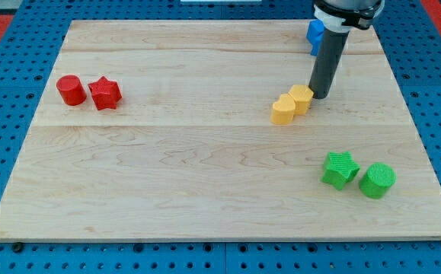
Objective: Move the blue cube to the top center
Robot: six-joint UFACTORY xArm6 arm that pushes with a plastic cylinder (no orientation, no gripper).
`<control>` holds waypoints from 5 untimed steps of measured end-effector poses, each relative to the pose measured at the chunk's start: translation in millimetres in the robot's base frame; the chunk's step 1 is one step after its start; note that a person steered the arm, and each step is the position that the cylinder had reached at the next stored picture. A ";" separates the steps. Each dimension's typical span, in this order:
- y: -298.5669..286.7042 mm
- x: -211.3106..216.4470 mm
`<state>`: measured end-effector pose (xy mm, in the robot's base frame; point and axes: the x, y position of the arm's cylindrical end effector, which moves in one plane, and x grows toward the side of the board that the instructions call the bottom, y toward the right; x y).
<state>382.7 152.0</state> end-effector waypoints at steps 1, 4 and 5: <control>0.1 0.0; 28.7 0.0; 39.2 0.0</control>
<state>382.8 191.2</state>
